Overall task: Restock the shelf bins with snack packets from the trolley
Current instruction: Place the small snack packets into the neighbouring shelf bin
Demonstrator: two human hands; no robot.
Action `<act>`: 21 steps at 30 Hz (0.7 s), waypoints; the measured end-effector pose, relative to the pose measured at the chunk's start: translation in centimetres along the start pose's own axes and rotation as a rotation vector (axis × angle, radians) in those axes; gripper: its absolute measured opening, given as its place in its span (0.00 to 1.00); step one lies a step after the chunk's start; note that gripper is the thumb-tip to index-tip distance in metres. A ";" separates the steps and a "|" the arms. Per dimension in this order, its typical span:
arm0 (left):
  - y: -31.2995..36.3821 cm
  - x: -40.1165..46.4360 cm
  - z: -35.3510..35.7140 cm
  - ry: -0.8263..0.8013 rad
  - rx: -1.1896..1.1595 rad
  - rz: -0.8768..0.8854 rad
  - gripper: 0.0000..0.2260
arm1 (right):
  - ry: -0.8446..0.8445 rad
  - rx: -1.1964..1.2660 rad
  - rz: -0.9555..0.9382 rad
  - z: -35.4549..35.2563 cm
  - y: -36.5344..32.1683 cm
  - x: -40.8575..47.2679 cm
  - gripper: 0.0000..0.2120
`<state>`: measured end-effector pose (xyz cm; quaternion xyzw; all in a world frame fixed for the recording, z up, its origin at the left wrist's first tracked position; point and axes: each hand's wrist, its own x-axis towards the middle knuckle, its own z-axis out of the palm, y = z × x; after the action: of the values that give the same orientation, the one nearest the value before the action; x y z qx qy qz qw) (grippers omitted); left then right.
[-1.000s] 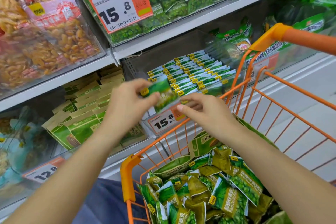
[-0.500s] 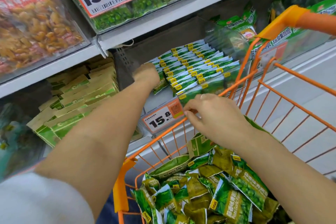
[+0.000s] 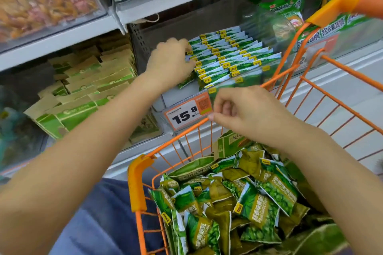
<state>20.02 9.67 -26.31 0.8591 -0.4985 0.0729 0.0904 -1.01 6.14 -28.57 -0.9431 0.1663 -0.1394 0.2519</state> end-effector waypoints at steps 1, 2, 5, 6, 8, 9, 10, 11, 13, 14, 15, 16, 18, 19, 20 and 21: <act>0.5 -3.0 -1.0 0.048 -0.090 0.106 0.14 | -0.131 -0.025 0.017 0.3 -0.2 -0.2 0.08; 1.0 -6.4 -1.7 0.068 -0.188 0.205 0.12 | -0.278 -0.064 0.020 0.8 -0.4 -0.4 0.09; 1.4 -15.8 -1.6 -0.086 -0.369 0.357 0.09 | -0.726 -0.126 0.018 3.6 -1.0 -1.3 0.15; 1.2 -18.2 -1.1 -0.188 -0.383 0.360 0.09 | -0.859 -0.118 0.045 4.5 -1.1 -1.6 0.17; 0.6 -21.4 -0.2 -0.361 -0.409 0.329 0.13 | -1.072 -0.089 0.141 6.0 -1.0 -2.3 0.21; 0.2 -22.4 0.2 -0.396 -0.424 0.317 0.15 | -1.148 -0.078 0.191 6.7 -1.0 -2.7 0.21; -0.2 -23.1 0.4 -0.398 -0.445 0.306 0.16 | -1.204 -0.075 0.229 7.2 -1.0 -3.1 0.20; -0.4 -23.5 0.4 -0.379 -0.471 0.283 0.16 | -1.239 -0.081 0.251 7.8 -1.0 -3.4 0.19; -0.4 -23.8 0.4 -0.335 -0.548 0.215 0.12 | -1.254 -0.085 0.253 8.5 -1.1 -3.9 0.17; -0.2 -23.7 0.3 -0.327 -0.624 0.168 0.08 | -1.241 -0.059 0.252 8.4 -1.0 -3.9 0.16; -0.1 -23.4 0.2 -0.328 -0.727 0.107 0.06 | -1.214 -0.011 0.251 8.0 -0.9 -3.7 0.15; 0.2 -23.1 0.0 -0.322 -0.837 0.043 0.06 | -1.169 0.043 0.249 7.3 -0.8 -3.4 0.13; 0.4 -22.3 0.0 -0.287 -1.001 -0.078 0.06 | -1.038 0.142 0.236 5.0 -0.4 -2.6 0.09; 0.4 -21.9 0.1 -0.269 -1.045 -0.118 0.05 | -0.972 0.200 0.239 3.6 -0.1 -2.3 0.08; 0.5 -21.7 0.1 -0.267 -1.064 -0.136 0.04 | -0.914 0.274 0.256 2.3 0.1 -2.0 0.06; 0.6 -21.6 0.2 -0.274 -1.061 -0.122 0.07 | -0.861 0.361 0.272 1.2 0.3 -1.9 0.05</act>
<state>8.87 27.60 -31.11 0.7246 -0.4235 -0.3061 0.4493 -2.40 7.10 -30.06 -0.8260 0.1417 0.2710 0.4735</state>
